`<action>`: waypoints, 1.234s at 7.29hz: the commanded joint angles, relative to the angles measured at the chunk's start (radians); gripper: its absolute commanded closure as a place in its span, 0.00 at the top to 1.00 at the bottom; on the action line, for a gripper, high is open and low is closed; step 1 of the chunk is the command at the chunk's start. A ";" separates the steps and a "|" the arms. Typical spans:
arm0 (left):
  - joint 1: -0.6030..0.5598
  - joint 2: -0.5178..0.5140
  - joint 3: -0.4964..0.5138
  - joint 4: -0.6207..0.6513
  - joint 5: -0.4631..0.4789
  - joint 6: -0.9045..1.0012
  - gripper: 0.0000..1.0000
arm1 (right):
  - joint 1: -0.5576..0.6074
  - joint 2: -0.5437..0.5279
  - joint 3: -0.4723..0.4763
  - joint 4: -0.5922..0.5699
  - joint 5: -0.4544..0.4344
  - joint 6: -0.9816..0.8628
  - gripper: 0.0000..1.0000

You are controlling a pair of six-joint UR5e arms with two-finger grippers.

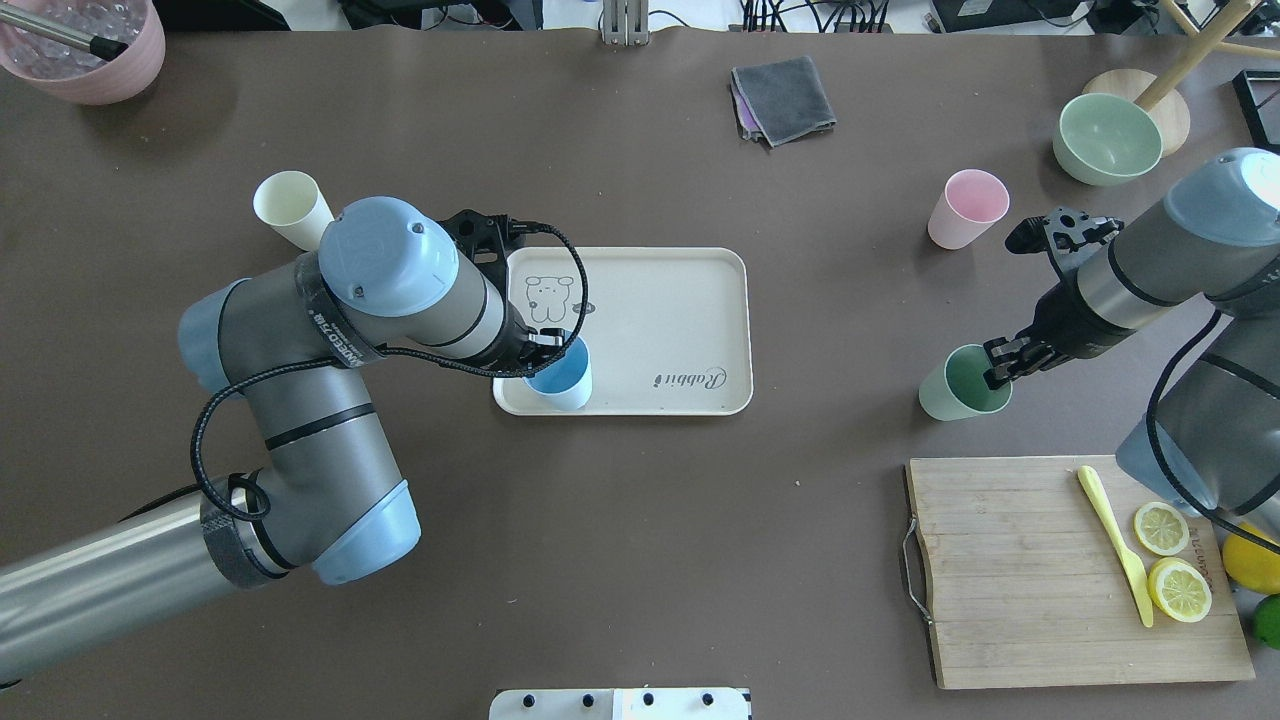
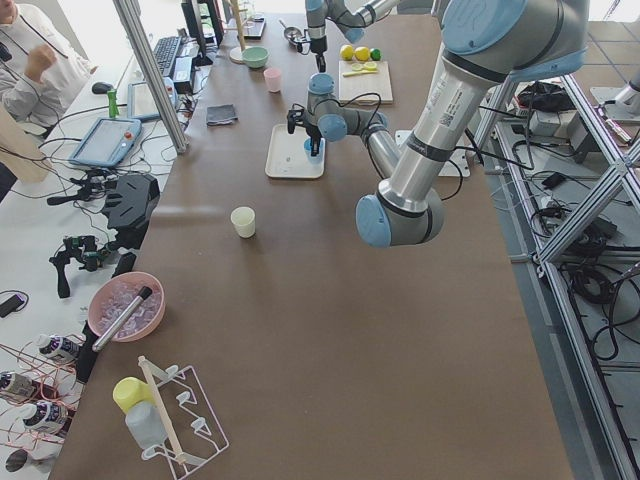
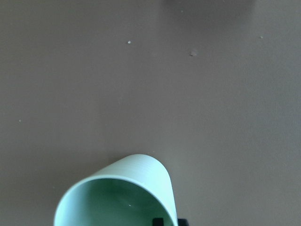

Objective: Place all cups on tray

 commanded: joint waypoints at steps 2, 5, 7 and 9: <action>-0.014 -0.004 0.040 -0.021 0.032 0.002 0.98 | 0.008 0.153 -0.002 -0.159 0.000 0.015 0.00; -0.139 0.054 -0.065 0.024 -0.093 0.083 0.99 | -0.040 0.391 -0.032 -0.221 -0.004 0.263 0.00; -0.237 0.169 -0.182 0.078 -0.162 0.281 0.99 | -0.128 0.520 -0.151 -0.208 -0.071 0.358 0.00; -0.323 0.202 -0.127 0.077 -0.207 0.356 0.99 | -0.186 0.539 -0.190 -0.208 -0.116 0.365 0.00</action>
